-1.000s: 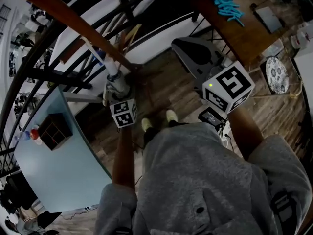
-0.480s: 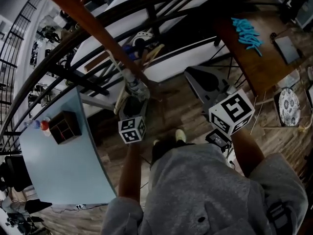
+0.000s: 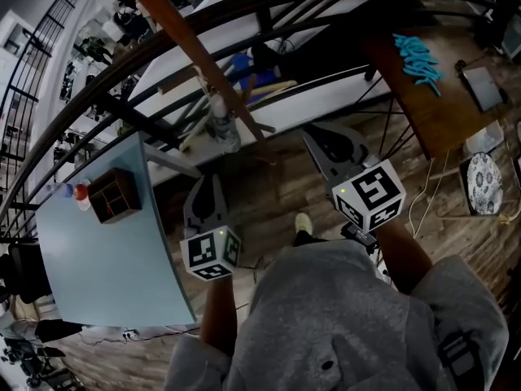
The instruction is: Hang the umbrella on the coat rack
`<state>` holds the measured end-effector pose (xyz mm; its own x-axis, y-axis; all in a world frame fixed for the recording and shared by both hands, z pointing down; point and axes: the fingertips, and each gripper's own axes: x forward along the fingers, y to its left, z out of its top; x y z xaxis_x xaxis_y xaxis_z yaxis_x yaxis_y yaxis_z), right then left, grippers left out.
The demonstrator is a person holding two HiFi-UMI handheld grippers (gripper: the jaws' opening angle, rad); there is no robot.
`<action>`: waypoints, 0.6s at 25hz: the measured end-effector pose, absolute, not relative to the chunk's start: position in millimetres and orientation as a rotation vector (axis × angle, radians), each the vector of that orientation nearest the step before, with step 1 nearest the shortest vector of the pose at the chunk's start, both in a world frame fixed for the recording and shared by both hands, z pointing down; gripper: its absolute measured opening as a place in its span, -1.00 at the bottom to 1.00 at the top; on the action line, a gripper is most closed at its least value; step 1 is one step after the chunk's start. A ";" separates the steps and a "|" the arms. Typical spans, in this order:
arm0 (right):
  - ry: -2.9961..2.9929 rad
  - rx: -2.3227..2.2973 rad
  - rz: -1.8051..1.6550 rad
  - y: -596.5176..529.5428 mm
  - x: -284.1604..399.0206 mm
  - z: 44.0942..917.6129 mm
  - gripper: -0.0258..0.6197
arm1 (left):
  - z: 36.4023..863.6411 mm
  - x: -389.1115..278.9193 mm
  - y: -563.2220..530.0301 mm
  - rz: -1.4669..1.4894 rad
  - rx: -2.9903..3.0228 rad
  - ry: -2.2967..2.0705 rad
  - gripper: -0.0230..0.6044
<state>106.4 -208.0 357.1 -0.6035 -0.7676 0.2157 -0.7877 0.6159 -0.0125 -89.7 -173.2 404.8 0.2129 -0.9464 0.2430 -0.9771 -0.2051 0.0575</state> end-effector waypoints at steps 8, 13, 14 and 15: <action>-2.657 1.286 0.166 -128.3 76.1 351.2 -0.82 | 366.9 -108.5 -81.8 0.283 2.241 -1.937 -0.88; -2.636 1.299 0.184 -69.0 71.3 352.7 -0.82 | 359.4 -124.6 -16.4 0.263 2.214 -1.968 -0.88; -2.632 1.306 0.188 -57.5 71.1 353.1 -0.82 | 358.6 -125.4 -5.0 0.256 2.217 -1.969 -0.88; -2.629 1.312 0.190 -45.9 70.8 353.3 -0.82 | 358.1 -125.5 6.0 0.254 2.221 -1.969 -0.88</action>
<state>70.8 -45.9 353.3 -0.5874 -0.7754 0.2317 -0.8006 0.5985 -0.0268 -125.5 6.0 358.1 0.1180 -0.9653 0.2332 -0.9928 -0.1192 0.0088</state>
